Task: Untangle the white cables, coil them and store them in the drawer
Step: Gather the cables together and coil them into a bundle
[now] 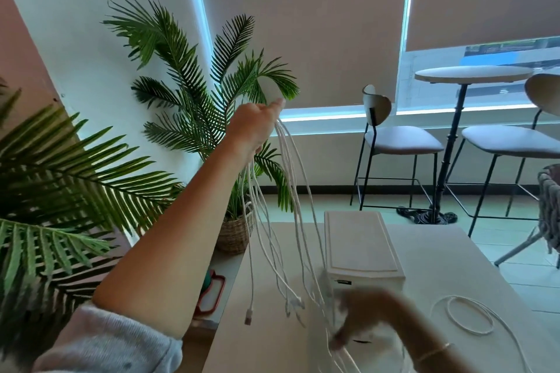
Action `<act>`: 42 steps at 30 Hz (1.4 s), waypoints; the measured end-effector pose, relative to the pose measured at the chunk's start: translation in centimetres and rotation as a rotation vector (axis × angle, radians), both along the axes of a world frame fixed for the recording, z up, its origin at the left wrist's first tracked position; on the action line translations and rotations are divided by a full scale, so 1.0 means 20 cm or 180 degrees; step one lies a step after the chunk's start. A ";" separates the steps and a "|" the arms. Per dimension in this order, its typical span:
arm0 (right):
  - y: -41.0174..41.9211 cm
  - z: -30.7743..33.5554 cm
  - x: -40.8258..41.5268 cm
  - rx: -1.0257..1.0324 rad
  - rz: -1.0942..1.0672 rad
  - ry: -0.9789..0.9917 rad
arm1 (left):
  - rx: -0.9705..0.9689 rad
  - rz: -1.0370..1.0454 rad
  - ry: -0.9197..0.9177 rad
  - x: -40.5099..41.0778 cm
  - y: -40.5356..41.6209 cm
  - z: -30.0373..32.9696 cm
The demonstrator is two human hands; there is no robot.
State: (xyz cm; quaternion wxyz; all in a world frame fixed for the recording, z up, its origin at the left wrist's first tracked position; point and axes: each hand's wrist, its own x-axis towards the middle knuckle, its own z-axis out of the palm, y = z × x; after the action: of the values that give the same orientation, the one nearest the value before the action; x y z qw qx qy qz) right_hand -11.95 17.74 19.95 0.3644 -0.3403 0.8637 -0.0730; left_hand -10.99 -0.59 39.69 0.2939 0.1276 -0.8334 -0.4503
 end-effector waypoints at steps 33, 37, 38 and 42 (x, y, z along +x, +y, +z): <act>-0.28 0.86 -0.03 -0.4361 -0.2014 0.0139 | -0.0777 -0.0325 -0.1479 0.33 -0.14 -1.66; -0.32 0.81 -0.03 -0.4376 -0.1989 -0.0083 | -0.0653 -0.0363 -0.2016 0.40 -0.22 -1.71; -0.33 0.81 -0.03 -0.4353 -0.1978 -0.0096 | -0.0559 -0.0402 -0.2150 0.40 -0.24 -1.71; -0.34 0.84 -0.07 -0.4362 -0.1948 -0.0174 | 0.0490 -0.0980 -0.2634 0.35 -0.25 -1.53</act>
State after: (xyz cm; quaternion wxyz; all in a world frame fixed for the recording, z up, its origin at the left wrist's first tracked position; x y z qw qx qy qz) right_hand -13.34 10.86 36.80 0.0557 -0.2338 0.6715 -0.7009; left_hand -4.00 -5.55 9.09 -0.1450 0.1930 -0.8542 -0.4605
